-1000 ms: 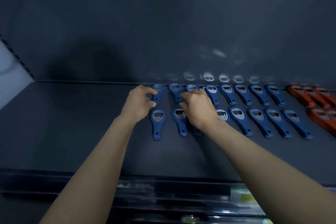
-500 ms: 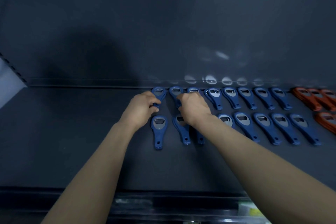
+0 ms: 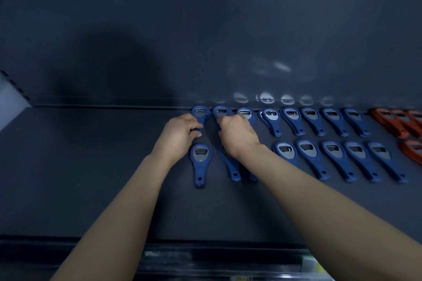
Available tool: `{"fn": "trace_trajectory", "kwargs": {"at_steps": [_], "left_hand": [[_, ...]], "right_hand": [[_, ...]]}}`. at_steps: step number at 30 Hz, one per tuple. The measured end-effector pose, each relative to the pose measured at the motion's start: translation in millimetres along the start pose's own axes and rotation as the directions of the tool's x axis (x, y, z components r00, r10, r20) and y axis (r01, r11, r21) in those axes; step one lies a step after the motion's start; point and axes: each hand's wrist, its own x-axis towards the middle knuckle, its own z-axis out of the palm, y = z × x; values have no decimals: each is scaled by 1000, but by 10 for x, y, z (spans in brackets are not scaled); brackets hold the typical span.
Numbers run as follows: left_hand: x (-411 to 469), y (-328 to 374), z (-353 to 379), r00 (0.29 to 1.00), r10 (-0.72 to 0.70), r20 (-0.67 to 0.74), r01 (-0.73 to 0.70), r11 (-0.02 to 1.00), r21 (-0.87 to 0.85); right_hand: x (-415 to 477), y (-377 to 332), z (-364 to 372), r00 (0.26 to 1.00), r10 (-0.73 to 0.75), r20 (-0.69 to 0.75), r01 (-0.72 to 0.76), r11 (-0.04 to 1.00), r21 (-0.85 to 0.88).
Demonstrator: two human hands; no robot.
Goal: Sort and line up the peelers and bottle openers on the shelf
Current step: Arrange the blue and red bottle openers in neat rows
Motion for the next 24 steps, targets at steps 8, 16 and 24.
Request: {"fn": "trace_trajectory", "kwargs": {"at_steps": [8, 16, 24], "left_hand": [[-30, -31, -29, 1000, 3, 10, -3, 1000, -9], [-46, -32, 5, 999, -43, -30, 39, 994, -103], [-51, 6, -16, 997, -63, -39, 58, 993, -106]], "right_hand": [[-104, 379, -111, 986, 97, -137, -84, 992, 94], [-189, 638, -88, 983, 181, -20, -171, 955, 242], [-107, 592, -100, 986, 166, 21, -167, 969, 183]]}}
